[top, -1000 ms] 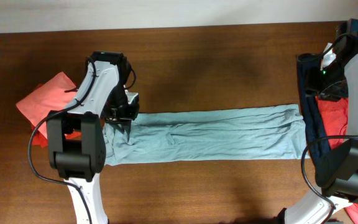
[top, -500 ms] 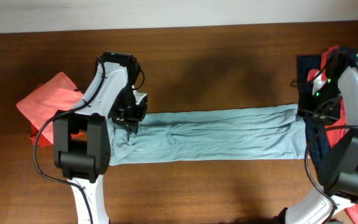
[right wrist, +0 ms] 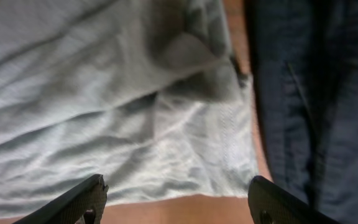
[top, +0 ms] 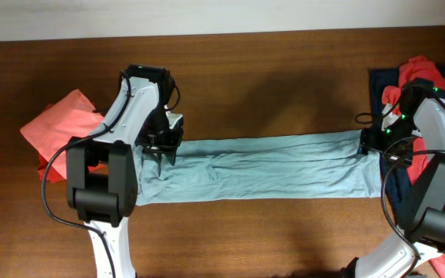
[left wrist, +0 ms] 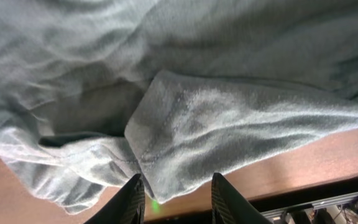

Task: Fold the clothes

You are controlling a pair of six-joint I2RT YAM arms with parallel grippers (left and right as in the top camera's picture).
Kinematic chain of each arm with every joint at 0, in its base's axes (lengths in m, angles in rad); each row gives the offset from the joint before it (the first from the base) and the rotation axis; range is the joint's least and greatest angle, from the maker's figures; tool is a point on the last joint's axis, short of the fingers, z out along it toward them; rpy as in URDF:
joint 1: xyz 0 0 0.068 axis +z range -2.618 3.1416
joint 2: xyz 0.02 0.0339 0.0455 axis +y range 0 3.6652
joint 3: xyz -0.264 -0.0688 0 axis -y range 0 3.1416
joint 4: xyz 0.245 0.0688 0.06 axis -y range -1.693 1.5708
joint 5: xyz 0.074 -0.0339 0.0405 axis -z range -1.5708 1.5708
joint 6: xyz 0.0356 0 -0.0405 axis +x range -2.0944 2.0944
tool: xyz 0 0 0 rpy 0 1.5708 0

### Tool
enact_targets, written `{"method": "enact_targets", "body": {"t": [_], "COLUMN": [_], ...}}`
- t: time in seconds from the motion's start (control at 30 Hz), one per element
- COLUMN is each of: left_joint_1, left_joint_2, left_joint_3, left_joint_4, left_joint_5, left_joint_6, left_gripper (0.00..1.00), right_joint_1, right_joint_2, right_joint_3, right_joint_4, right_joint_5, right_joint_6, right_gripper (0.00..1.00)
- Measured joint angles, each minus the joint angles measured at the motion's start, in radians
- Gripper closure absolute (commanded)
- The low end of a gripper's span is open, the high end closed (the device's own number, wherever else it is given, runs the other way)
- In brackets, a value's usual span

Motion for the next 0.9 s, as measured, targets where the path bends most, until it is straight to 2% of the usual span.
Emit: {"method": "enact_targets", "body": {"t": [0.5,0.9], "left_joint_1": [0.000,0.000], "left_joint_2": [0.000,0.000], "left_joint_3": [0.000,0.000], "left_joint_4": [0.023,0.031], "left_joint_5": [-0.029,-0.032], "left_joint_6": [0.000,0.000], "left_gripper": [0.64,0.64], "right_joint_1": [0.000,-0.001], "right_joint_2": [0.000,0.000], "right_joint_3": [-0.016,-0.081], "right_joint_4": [0.120,0.228], "right_joint_5": [-0.038,0.000], "right_joint_6": [0.001,0.001], "right_gripper": [0.22,0.13]}}
